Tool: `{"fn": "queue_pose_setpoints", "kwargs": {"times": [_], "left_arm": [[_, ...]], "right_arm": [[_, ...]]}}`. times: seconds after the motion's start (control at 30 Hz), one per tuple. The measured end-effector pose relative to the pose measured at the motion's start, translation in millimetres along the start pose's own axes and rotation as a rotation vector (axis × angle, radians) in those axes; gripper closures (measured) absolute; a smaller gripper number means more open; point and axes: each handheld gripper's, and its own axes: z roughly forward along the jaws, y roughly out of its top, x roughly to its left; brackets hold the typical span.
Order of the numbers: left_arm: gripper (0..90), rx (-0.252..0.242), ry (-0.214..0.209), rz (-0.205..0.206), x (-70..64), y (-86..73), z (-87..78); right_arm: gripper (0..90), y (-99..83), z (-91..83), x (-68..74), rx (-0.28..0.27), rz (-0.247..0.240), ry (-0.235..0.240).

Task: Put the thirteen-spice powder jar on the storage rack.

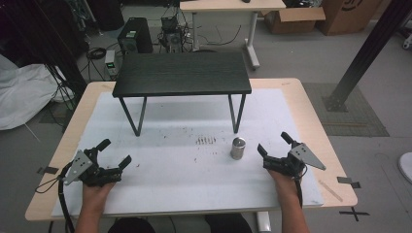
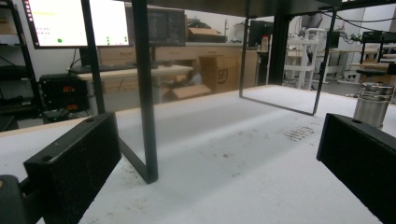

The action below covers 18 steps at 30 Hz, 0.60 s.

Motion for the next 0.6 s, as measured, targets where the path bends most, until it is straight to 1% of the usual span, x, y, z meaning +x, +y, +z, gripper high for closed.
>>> {"fn": "queue_pose_setpoints", "kwargs": {"times": [0.2,0.6], "left_arm": [[0.2,0.0,0.0,0.002,-0.1,0.0,0.0],[0.2,-0.001,0.0,0.002,-0.2,0.0,-0.1]], "right_arm": [[0.0,7.0,-3.4,-0.6,0.001,-0.003,0.013],[0.0,20.7,-5.6,-0.7,0.003,-0.011,0.054]]}}
